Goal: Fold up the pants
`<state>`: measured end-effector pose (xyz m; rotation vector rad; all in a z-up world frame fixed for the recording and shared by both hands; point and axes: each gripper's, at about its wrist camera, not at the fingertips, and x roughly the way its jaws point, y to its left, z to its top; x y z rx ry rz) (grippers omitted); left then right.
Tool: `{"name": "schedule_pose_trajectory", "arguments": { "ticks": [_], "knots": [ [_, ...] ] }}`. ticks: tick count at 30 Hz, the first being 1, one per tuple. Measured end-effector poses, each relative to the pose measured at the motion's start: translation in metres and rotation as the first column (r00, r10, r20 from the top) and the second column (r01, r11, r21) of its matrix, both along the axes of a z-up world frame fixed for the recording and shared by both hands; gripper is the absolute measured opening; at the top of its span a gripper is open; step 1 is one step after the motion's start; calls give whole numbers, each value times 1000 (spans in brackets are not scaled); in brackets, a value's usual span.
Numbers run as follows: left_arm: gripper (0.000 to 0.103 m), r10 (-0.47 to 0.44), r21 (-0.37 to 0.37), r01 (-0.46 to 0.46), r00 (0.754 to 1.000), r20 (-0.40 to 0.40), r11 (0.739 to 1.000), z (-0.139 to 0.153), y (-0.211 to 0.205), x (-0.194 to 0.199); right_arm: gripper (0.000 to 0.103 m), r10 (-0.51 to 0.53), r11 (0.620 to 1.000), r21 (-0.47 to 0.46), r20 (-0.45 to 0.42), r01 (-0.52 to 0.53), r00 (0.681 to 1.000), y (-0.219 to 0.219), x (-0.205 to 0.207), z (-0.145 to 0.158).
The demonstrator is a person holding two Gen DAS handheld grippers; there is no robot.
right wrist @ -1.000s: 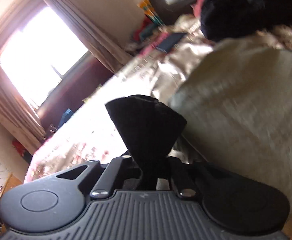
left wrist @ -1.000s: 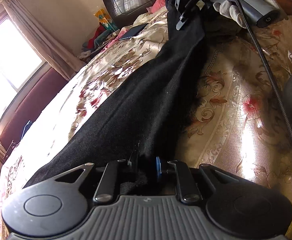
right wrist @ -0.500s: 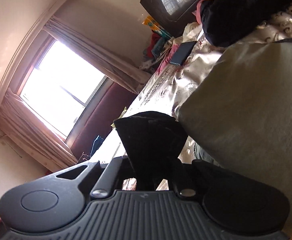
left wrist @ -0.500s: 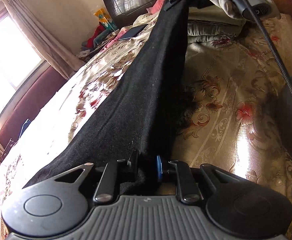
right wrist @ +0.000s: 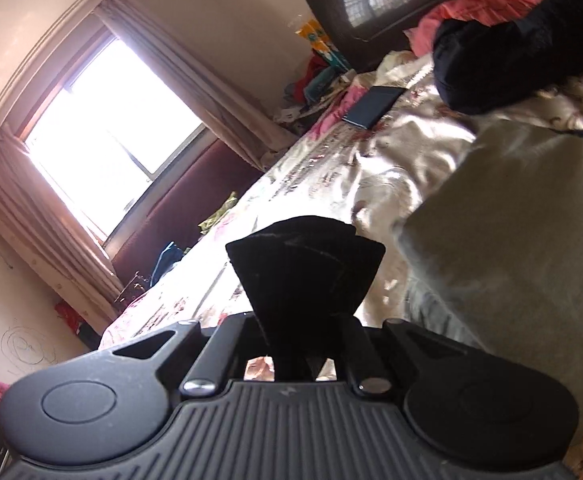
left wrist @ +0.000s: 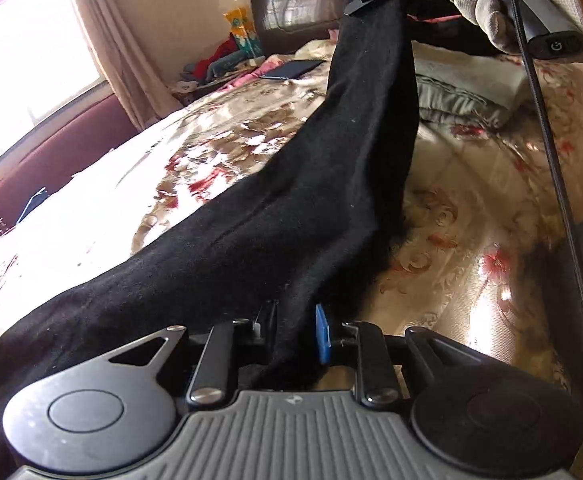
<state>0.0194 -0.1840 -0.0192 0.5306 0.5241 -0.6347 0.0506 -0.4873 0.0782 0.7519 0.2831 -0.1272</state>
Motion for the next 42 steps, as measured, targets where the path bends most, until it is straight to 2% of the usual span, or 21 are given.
{"name": "schedule_pose_trajectory", "arguments": {
  "ticks": [4,8,12,14,16,19,22,24,27,29,33,35,42],
  "knots": [
    [40,79,-25,-78,996,32,997,10,34,-1,8,160,984,-86,50,-156,986,63,26,33],
    [40,233,-49,-230,971,60,972,22,90,6,8,352,923,-172,23,-343,936,150,62,42],
    [40,376,-88,-370,924,66,925,31,147,8,8,520,817,-255,-65,-517,852,255,96,28],
    [40,442,-70,-437,892,92,897,32,179,8,8,584,766,-261,-100,-587,806,298,107,15],
    [40,482,-40,-480,871,95,876,28,201,9,8,652,698,-278,-135,-660,746,350,113,4],
    [40,560,-24,-560,824,87,828,17,240,10,8,704,609,-337,-189,-719,685,413,114,-8],
    [40,641,-47,-639,766,52,767,9,275,10,8,742,520,-392,-233,-759,629,463,109,-15],
    [40,667,-56,-665,745,23,745,3,290,11,8,758,463,-432,-260,-774,598,493,103,-21],
    [40,662,-78,-659,750,8,748,-5,302,1,8,769,388,-486,-297,-783,566,527,101,-26],
    [40,658,-92,-654,753,6,751,-6,306,-3,8,779,354,-507,-305,-786,547,542,97,-30],
    [40,663,-142,-659,748,-20,739,-8,311,-8,8,774,288,-569,-335,-770,537,577,85,-37],
    [40,661,-162,-656,750,-23,737,-9,316,-12,8,778,273,-559,-350,-783,521,585,85,-43],
    [40,664,-197,-657,747,-33,728,-13,322,-21,9,768,218,-619,-368,-754,524,605,72,-55]
  ]
}}
